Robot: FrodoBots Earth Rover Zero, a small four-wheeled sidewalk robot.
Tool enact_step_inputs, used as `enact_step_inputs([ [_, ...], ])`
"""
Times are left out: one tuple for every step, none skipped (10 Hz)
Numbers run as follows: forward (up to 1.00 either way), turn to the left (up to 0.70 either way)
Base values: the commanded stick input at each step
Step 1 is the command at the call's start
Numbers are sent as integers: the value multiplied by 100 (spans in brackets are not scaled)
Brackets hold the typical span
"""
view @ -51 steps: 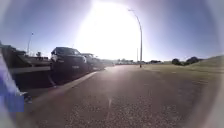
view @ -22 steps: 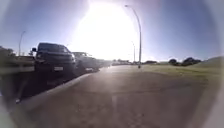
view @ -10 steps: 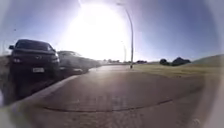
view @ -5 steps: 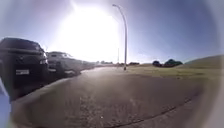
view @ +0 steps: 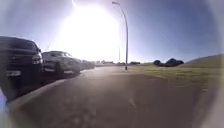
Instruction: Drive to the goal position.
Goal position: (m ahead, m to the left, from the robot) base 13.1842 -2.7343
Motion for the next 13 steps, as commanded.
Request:
enact_step_inputs([
  [70,0],
  [70,0],
  [70,0],
  [70,0],
  [70,0],
  [70,0],
  [70,0],
  [70,0],
  [70,0],
  [70,0],
  [70,0],
  [70,0],
  [70,-7],
])
